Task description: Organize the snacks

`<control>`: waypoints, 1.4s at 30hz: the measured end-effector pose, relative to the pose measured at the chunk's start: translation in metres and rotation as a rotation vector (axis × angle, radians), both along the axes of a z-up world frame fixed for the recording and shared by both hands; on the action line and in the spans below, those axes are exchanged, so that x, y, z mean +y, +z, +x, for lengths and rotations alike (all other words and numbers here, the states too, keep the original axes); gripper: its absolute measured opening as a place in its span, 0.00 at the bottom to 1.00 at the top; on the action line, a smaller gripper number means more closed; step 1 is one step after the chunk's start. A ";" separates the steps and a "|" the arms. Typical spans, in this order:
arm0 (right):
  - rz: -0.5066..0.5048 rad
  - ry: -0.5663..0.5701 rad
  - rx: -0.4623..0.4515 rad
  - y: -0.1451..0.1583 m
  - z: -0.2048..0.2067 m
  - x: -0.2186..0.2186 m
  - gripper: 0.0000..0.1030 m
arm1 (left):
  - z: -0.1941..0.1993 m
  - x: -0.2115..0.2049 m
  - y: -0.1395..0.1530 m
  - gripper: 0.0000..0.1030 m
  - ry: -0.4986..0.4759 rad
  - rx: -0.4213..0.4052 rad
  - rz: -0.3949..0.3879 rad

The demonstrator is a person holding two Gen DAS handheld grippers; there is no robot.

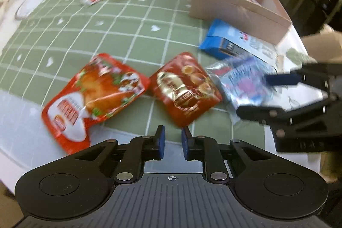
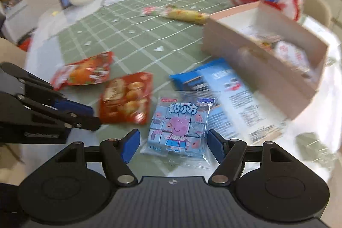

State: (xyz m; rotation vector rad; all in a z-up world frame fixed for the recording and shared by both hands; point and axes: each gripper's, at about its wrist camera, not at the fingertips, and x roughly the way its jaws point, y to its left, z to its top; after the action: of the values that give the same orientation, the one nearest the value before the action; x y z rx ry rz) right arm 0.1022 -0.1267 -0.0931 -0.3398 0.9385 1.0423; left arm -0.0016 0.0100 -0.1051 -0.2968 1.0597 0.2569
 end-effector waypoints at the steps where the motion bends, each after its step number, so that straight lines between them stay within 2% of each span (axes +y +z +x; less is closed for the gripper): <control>1: 0.000 -0.001 -0.005 0.001 -0.002 0.001 0.68 | 0.000 0.003 0.003 0.20 0.019 -0.019 -0.018; 5: -0.041 -0.024 -0.104 0.002 -0.006 0.003 0.68 | 0.009 0.007 0.022 0.23 0.038 -0.108 -0.051; 10: -0.047 -0.082 -0.081 -0.001 0.000 -0.008 0.68 | 0.039 0.016 0.017 0.26 0.097 -0.107 -0.077; 12: -0.048 -0.088 -0.076 -0.004 -0.002 -0.010 0.68 | 0.052 0.007 0.010 0.27 0.056 -0.076 -0.044; 14: -0.042 -0.093 -0.071 -0.007 -0.005 -0.012 0.69 | 0.060 -0.010 0.007 0.28 -0.016 -0.053 0.042; 17: -0.042 -0.102 -0.047 -0.011 -0.006 -0.016 0.71 | 0.064 -0.021 0.004 0.45 -0.084 -0.038 0.075; 21: -0.034 -0.117 -0.029 -0.016 -0.007 -0.019 0.74 | 0.060 -0.019 0.002 0.45 -0.077 -0.051 0.062; 23: -0.032 -0.115 -0.031 -0.017 -0.007 -0.019 0.75 | 0.056 -0.018 0.002 0.42 -0.043 -0.040 0.107; 25: -0.030 -0.112 -0.030 -0.018 -0.007 -0.019 0.77 | 0.057 -0.017 0.001 0.44 -0.024 -0.033 0.141; 26: -0.029 -0.111 -0.029 -0.018 -0.007 -0.019 0.78 | 0.058 -0.015 0.001 0.45 -0.011 -0.033 0.124; 28: -0.027 -0.110 -0.032 -0.019 -0.008 -0.019 0.79 | 0.064 -0.012 0.001 0.56 -0.013 -0.025 0.104; 29: -0.027 -0.108 -0.034 -0.019 -0.009 -0.018 0.80 | 0.067 -0.011 -0.001 0.69 -0.019 -0.020 0.094; 30: -0.027 -0.107 -0.037 -0.019 -0.010 -0.018 0.81 | 0.070 -0.011 -0.005 0.75 -0.022 -0.011 0.094; 31: -0.026 -0.107 -0.037 -0.019 -0.010 -0.018 0.81 | 0.073 -0.010 -0.009 0.74 -0.018 0.002 0.112; 33: -0.029 -0.106 -0.041 -0.020 -0.011 -0.018 0.82 | 0.073 -0.006 -0.016 0.80 -0.009 0.020 0.126; 37: -0.028 -0.110 -0.037 -0.019 -0.012 -0.018 0.82 | 0.063 0.002 -0.014 0.79 0.020 -0.016 0.088; 39: -0.019 -0.121 -0.012 -0.017 -0.009 -0.017 0.82 | 0.059 0.007 -0.012 0.75 0.022 -0.037 0.050; 42: 0.025 -0.149 0.035 -0.008 -0.003 -0.016 0.82 | 0.053 0.006 -0.010 0.75 -0.003 -0.043 0.009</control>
State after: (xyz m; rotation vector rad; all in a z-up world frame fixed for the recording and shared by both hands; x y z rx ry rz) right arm 0.0996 -0.1429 -0.1006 -0.2278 0.9667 0.9246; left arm 0.0510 0.0164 -0.1147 -0.2909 1.0164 0.2515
